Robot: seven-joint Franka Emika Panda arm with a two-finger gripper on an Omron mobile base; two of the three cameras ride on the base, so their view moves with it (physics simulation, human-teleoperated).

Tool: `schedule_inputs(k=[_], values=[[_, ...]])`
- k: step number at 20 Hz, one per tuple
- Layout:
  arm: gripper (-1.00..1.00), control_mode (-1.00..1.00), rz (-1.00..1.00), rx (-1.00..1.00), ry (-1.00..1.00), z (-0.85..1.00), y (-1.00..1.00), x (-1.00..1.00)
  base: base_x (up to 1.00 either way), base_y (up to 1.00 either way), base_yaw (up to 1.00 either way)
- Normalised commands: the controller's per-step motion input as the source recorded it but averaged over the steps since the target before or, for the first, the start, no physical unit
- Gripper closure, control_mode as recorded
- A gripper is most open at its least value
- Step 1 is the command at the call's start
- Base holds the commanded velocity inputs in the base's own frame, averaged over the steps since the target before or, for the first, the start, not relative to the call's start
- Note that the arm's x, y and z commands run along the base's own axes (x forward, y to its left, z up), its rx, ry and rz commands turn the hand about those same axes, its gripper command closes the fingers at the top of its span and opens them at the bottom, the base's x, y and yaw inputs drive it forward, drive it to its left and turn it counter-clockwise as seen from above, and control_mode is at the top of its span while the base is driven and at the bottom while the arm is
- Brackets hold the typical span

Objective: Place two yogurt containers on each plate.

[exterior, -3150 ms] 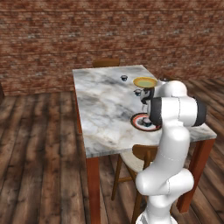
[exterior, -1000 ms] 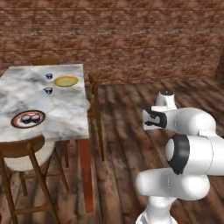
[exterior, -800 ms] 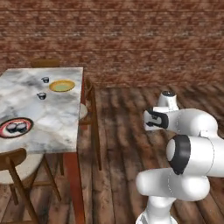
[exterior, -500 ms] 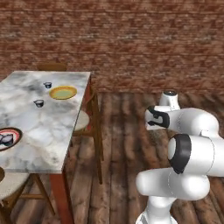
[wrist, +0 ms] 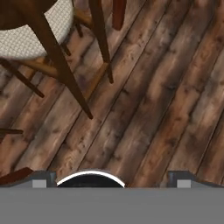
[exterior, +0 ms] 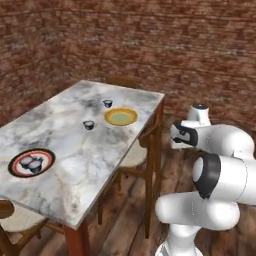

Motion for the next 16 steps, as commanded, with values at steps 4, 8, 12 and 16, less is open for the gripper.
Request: schedule_inputs(k=[4,8,12,16], values=[[-1.00,1.00,0.00,0.00,0.00,0.00,0.00,0.00,1.00,-0.37,0.58],[-1.00,1.00,0.00,0.00,0.00,0.00,0.00,0.00,1.00,-0.20,0.61],[-1.00,1.00,0.00,0.00,0.00,0.00,0.00,0.00,0.61,0.10,0.57],[-1.00,1.00,0.00,0.00,0.00,0.00,0.00,0.00,0.14,0.11,0.40]])
